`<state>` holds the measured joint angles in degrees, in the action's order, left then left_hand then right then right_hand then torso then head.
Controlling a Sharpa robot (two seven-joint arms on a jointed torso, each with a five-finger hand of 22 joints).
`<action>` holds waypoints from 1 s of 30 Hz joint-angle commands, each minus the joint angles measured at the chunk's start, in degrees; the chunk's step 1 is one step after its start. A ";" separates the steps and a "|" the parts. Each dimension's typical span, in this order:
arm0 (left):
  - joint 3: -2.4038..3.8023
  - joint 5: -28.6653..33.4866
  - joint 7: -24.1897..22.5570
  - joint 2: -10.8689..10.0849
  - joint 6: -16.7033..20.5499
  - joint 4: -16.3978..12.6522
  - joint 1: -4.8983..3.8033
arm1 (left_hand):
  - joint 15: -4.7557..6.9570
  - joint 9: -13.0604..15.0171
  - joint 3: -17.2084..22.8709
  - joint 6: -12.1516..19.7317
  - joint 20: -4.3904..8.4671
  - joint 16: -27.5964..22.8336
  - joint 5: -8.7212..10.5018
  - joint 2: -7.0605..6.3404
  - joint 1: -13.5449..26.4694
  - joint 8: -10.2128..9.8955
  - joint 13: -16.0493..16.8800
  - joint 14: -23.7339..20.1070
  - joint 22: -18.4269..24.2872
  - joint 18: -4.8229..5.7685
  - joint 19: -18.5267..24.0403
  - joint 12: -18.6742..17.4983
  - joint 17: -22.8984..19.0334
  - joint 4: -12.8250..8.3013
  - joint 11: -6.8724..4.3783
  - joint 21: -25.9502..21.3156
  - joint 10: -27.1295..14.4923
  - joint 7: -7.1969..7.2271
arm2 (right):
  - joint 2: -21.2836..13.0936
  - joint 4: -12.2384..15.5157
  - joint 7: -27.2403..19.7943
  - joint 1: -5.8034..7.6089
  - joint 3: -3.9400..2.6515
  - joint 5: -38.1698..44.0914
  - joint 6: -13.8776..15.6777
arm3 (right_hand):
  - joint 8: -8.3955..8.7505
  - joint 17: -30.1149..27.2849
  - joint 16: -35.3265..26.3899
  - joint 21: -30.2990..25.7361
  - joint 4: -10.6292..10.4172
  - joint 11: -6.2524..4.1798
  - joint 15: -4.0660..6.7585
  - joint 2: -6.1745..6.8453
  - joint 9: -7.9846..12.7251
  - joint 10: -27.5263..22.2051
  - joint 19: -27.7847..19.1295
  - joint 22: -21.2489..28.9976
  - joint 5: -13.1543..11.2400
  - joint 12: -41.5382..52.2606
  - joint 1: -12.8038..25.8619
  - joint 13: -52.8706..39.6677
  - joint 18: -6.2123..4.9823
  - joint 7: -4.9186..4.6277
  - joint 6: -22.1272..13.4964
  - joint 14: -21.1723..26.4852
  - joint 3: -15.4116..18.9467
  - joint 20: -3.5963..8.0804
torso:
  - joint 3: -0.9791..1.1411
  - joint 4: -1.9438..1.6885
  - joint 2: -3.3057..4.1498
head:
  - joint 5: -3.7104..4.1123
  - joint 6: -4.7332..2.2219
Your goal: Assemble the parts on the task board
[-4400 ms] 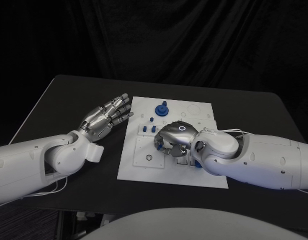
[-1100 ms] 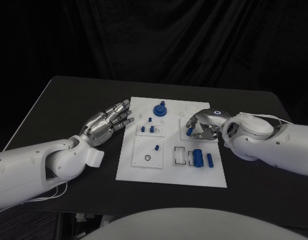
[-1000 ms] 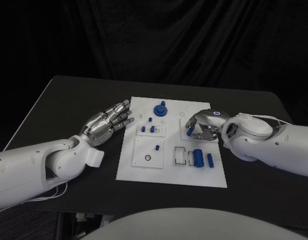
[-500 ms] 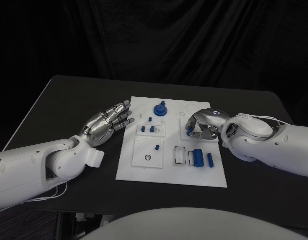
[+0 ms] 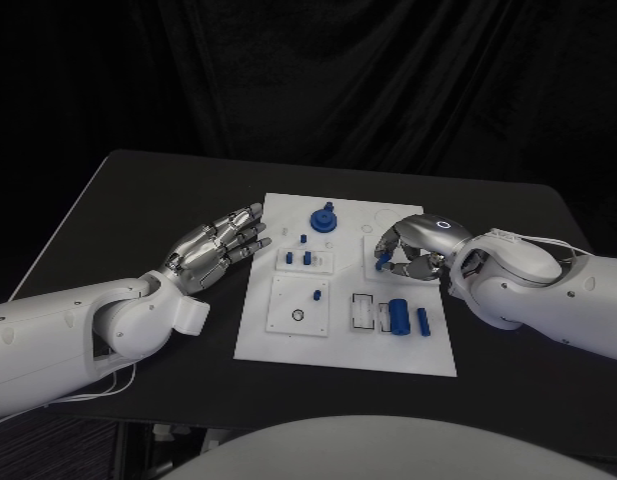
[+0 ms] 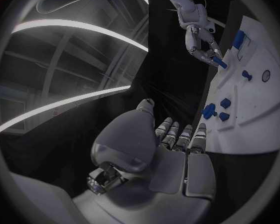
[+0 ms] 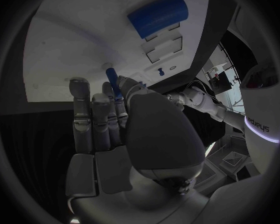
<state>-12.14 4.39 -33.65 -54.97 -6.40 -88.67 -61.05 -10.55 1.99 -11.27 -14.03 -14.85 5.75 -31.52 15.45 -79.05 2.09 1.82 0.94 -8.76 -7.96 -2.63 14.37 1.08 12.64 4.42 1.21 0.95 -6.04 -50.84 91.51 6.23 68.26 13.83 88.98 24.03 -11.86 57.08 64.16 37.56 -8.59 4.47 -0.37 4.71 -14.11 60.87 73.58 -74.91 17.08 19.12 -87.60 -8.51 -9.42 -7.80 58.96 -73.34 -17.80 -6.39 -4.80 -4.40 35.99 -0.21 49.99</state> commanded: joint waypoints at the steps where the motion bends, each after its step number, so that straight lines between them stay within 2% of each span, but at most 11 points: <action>1: 0.05 -0.08 -0.11 0.04 -0.67 -0.23 0.09 | -0.35 0.09 0.01 -0.48 -0.33 0.35 -0.20 0.14 -0.42 0.42 0.07 0.11 -0.10 -0.41 0.09 0.24 0.06 -0.40 0.21 0.33 0.34 -0.22 | -1.17 1.53 0.71 0.88 -0.14 -1.03 2.35 | -0.31 -0.04 0.05 0.21 0.06 0.01 0.01 0.29 -1.38 0.75 0.20 -4.27 0.16 -0.59 0.02 0.06 1.13 0.16 0.52 -0.29 0.22 0.10 | 0.05 0.05 -0.01 | -0.17 0.01; 8: 0.05 -0.08 0.23 0.10 -0.48 -0.28 0.10 | -0.33 0.16 0.10 -1.00 -0.35 0.41 -0.28 0.15 -0.49 0.56 0.08 0.12 -0.14 -0.44 0.06 0.32 0.07 -0.54 0.35 0.35 0.37 -0.40 | -3.65 5.30 2.33 2.97 -0.19 -1.20 0.05 | -0.51 -0.38 -0.36 -0.18 -0.21 -0.09 0.05 0.28 -2.01 1.23 -0.02 -4.14 -0.72 -1.34 0.50 0.27 1.09 0.36 0.59 -0.12 0.37 0.15 | -0.06 0.10 -0.04 | -0.72 0.01; 11: 0.05 -0.08 0.29 0.18 -0.44 -0.22 0.10 | -0.32 0.18 0.11 -1.10 -0.35 0.45 -0.30 0.15 -0.50 0.59 0.09 0.13 -0.16 -0.45 0.05 0.37 0.07 -0.56 0.38 0.36 0.38 -0.41 | -4.48 7.47 2.13 3.53 -0.19 -1.22 -0.32 | -0.57 -0.43 -0.43 -0.30 -0.15 -0.12 0.08 0.28 -2.14 1.35 -0.09 -4.11 -0.82 -1.46 0.43 0.29 1.07 0.40 0.64 -0.07 0.35 0.16 | -0.16 -0.09 -0.09 | -0.64 0.01; 13: 0.05 -0.08 0.31 0.22 -0.45 -0.17 0.10 | -0.32 0.18 0.12 -1.16 -0.35 0.44 -0.30 0.15 -0.51 0.60 0.10 0.13 -0.17 -0.45 0.05 0.42 0.07 -0.57 0.39 0.36 0.38 -0.42 | -4.65 8.74 1.58 3.70 -0.18 -1.23 -0.48 | -0.63 -0.50 -0.53 -0.22 -0.06 -0.16 0.10 0.28 -2.26 1.48 -0.10 -4.13 -0.87 -1.57 0.33 0.32 1.08 0.42 0.69 -0.01 0.32 0.18 | -0.13 -0.14 -0.06 | -0.70 0.01; 16: 0.05 -0.08 0.35 0.27 -0.54 -0.09 0.11 | -0.32 0.18 0.14 -1.15 -0.35 0.46 -0.31 0.16 -0.52 0.61 0.09 0.13 -0.15 -0.45 0.05 0.39 0.07 -0.58 0.41 0.36 0.39 -0.43 | -4.21 10.67 0.09 3.84 -0.12 -1.24 -0.92 | -0.73 -0.34 -0.44 -0.16 0.03 -0.20 0.14 0.35 -2.46 1.71 -0.12 -4.14 -1.03 -1.76 0.25 0.37 1.08 0.45 0.81 -0.09 0.32 0.21 | -0.08 -0.02 -0.01 | -0.88 0.01; 19: 0.05 -0.08 0.39 0.29 -0.60 0.01 0.12 | -0.32 0.18 0.14 -1.15 -0.35 0.46 -0.31 0.16 -0.52 0.61 0.09 0.13 -0.15 -0.45 0.05 0.39 0.07 -0.58 0.41 0.36 0.39 -0.43 | -2.91 11.92 -1.26 3.71 -0.04 -0.32 -1.24 | -0.74 -0.26 -0.40 0.00 0.12 -0.20 0.16 0.38 -2.55 1.75 -0.08 -4.18 -1.13 -1.92 0.13 0.41 1.11 0.46 0.80 -0.12 0.29 0.23 | -0.10 -0.02 -0.05 | -0.97 0.01; 22: 0.05 -0.08 0.41 0.28 -0.62 0.02 0.14 | -0.31 0.18 0.16 -1.15 -0.35 0.44 -0.32 0.18 -0.53 0.61 0.09 0.13 -0.08 -0.46 0.07 0.38 0.07 -0.59 0.43 0.34 0.39 -0.44 | -0.66 12.40 -2.22 3.25 0.01 1.59 -1.47 | -0.80 -0.13 -0.32 0.45 0.11 -0.20 0.16 0.46 -2.84 2.05 0.02 -4.27 -1.83 -2.35 0.15 0.54 1.18 0.46 0.86 -0.22 0.35 0.25 | -0.08 -0.03 -0.06 | -0.62 0.01; 24: 0.05 -0.08 0.40 0.19 -0.63 -0.07 0.15 | -0.31 0.18 0.16 -1.15 -0.35 0.44 -0.32 0.18 -0.53 0.61 0.09 0.13 -0.08 -0.46 0.07 0.38 0.07 -0.59 0.43 0.34 0.39 -0.44 | 1.23 12.26 -2.78 2.86 0.03 2.46 -1.59 | -0.81 -0.14 -0.35 0.40 0.11 -0.21 0.16 0.47 -2.90 2.13 0.00 -4.26 -1.98 -2.44 0.15 0.56 1.18 0.47 0.87 -0.22 0.35 0.25 | -0.06 -0.02 -0.05 | -0.47 0.01; 30: 0.05 -0.08 0.46 0.18 -0.61 -0.09 0.18 | -0.31 0.18 0.19 -1.14 -0.35 0.45 -0.33 0.21 -0.54 0.61 0.10 0.13 -0.08 -0.47 0.06 0.41 0.07 -0.61 0.46 0.34 0.40 -0.43 | 6.06 10.86 -3.55 1.61 0.04 6.84 -2.19 | -0.78 0.28 -0.03 0.76 0.10 -0.19 0.17 0.39 -3.21 2.39 0.10 -4.33 -2.63 -3.03 0.09 0.73 1.23 0.46 0.79 -0.50 0.30 0.27 | 0.12 0.11 0.06 | -0.90 0.01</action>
<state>-12.14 4.38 -32.75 -54.86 -6.41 -88.64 -60.96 -10.54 2.13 -11.11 -14.86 -14.85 5.97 -31.52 15.45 -79.04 2.31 1.86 0.94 -8.86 -7.96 -2.62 14.59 1.07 12.48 4.62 1.21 1.14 -6.45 -45.24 102.72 4.25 70.21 13.87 91.38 22.82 -12.48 57.30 63.90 38.10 -8.76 4.29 -0.16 5.02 -14.11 62.93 73.61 -74.90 14.59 16.24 -87.30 -7.82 -8.45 -7.37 59.37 -73.55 -17.62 -6.35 -4.79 -4.39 36.00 -0.96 49.99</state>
